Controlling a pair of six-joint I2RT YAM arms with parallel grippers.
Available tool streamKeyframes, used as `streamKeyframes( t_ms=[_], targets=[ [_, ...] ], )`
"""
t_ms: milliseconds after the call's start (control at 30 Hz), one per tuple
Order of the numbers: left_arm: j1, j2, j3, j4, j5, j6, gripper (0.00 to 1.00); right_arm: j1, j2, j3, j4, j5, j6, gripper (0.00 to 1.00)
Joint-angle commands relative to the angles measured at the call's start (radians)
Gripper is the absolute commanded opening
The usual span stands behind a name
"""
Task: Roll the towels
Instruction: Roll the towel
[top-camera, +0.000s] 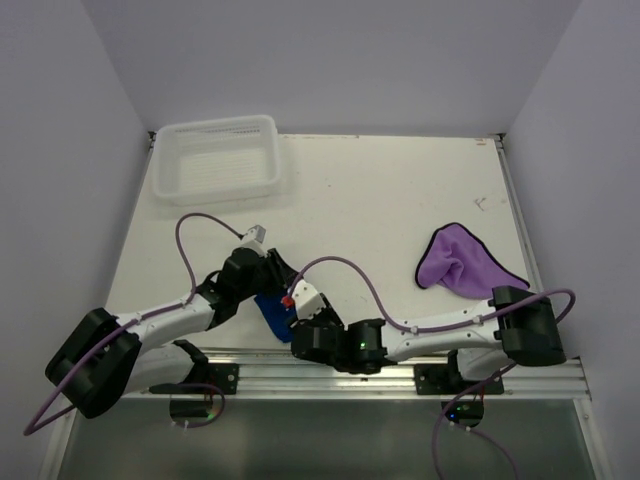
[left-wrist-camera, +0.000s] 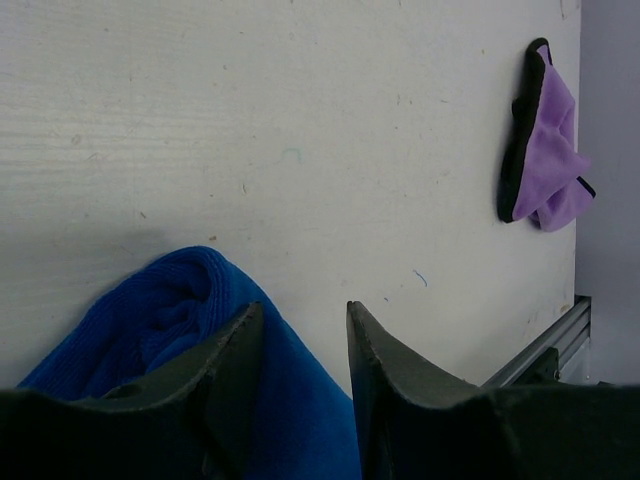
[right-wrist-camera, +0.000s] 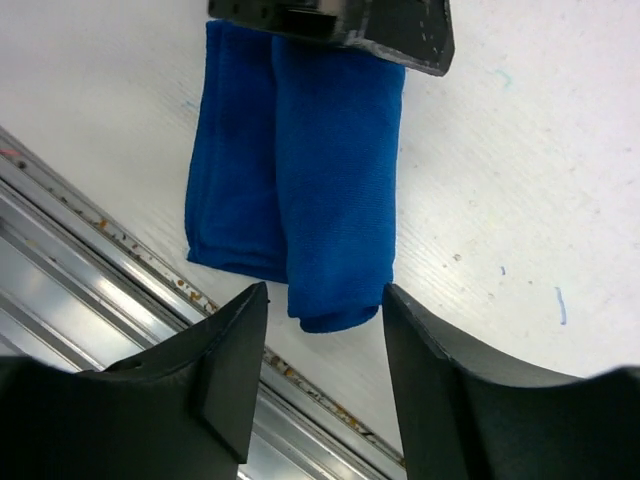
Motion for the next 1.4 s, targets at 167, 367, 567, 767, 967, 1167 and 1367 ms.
streamKeyframes(
  t_ms=[167, 367, 567, 767, 967, 1167, 1367],
  targets=[
    [-0.004, -0.023, -0.039, -0.047, -0.048, 0.025, 0.43, -0.235, -0.136, -0.197, 0.298, -0.381, 0.102, 0.59],
    [-0.004, -0.032, -0.042, -0.057, -0.054, 0.028, 0.44, -0.31, -0.119, -0.217, 0.331, -0.435, 0.109, 0.7],
    [-0.004, -0.038, -0.045, -0.061, -0.049, 0.026, 0.44, -0.356, -0.096, -0.231, 0.4, -0.506, 0.105, 0.78],
    [-0.004, -0.038, -0.047, -0.057, -0.048, 0.026, 0.44, -0.361, -0.024, -0.231, 0.481, -0.598, 0.113, 0.78],
    [-0.004, -0.04, -0.05, -0.059, -0.046, 0.026, 0.44, -0.361, 0.035, -0.228, 0.497, -0.592, 0.116, 0.76],
    [-0.004, -0.055, -0.045, -0.067, -0.046, 0.028, 0.45, -0.361, 0.045, -0.211, 0.459, -0.538, 0.104, 0.56],
    [-0.004, -0.259, -0.03, -0.158, -0.146, 0.031, 0.52, -0.361, 0.059, -0.204, 0.445, -0.518, 0.113, 0.35]
  ],
)
